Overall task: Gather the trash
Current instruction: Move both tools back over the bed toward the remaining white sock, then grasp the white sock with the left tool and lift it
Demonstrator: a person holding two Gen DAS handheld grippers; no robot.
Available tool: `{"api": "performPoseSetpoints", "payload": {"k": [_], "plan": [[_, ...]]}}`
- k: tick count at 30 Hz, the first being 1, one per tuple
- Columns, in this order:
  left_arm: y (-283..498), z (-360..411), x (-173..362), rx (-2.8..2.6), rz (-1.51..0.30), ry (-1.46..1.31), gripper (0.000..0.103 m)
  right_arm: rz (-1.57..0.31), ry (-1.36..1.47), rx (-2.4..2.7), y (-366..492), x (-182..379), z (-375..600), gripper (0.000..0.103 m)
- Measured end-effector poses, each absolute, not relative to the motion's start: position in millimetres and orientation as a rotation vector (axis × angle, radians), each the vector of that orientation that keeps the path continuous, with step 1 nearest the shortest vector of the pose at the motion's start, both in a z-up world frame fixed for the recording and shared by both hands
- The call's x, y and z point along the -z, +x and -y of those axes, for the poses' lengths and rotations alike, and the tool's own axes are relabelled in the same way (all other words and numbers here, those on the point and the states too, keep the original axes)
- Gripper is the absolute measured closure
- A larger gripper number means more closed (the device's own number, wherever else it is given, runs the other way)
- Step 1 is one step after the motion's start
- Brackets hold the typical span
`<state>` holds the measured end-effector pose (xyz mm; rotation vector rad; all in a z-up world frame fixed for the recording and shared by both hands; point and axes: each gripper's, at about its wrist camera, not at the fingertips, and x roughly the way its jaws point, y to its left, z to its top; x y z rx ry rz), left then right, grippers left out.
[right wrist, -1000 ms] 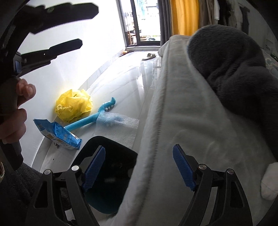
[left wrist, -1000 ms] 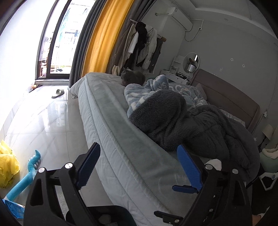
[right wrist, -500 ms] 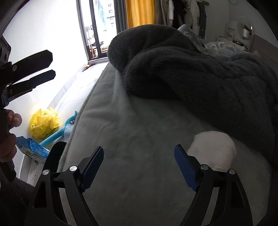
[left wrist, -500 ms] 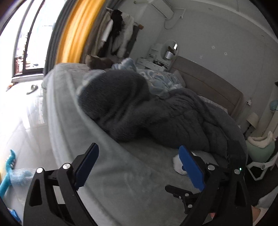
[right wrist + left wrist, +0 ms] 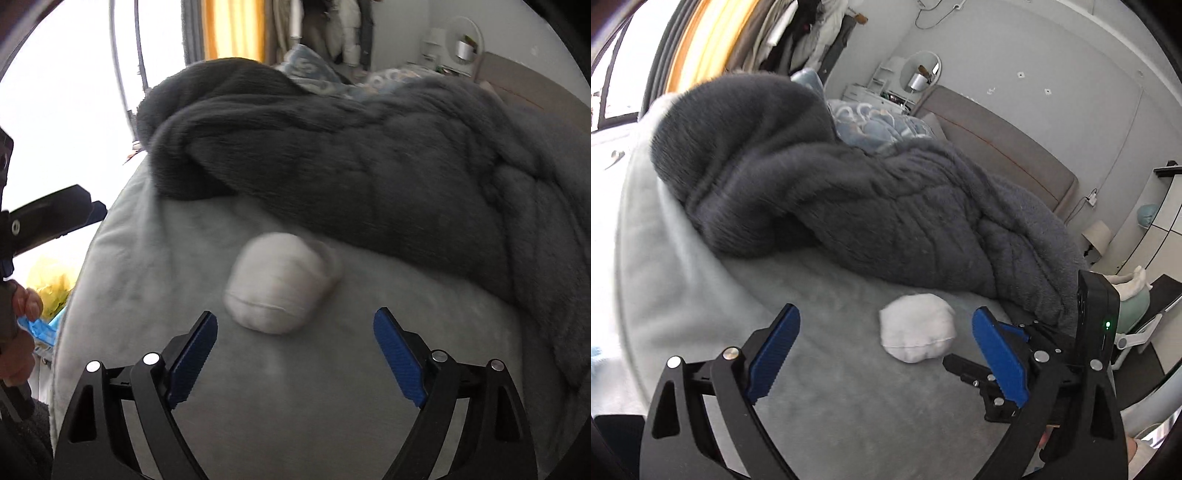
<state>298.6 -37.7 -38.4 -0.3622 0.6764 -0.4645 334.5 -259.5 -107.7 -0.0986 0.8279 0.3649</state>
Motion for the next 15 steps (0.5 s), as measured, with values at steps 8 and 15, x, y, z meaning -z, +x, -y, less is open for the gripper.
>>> {"api": "performPoseSetpoints", "payload": {"k": [8, 15], "plan": [[313, 63, 59, 0.488, -0.713, -0.400, 0.007, -0.868, -0.028, -0.323, 342, 117, 300, 0.015], [323, 82, 77, 0.516, -0.753, -0.417, 0.007, -0.869, -0.012, -0.325, 339, 118, 316, 0.015]]}}
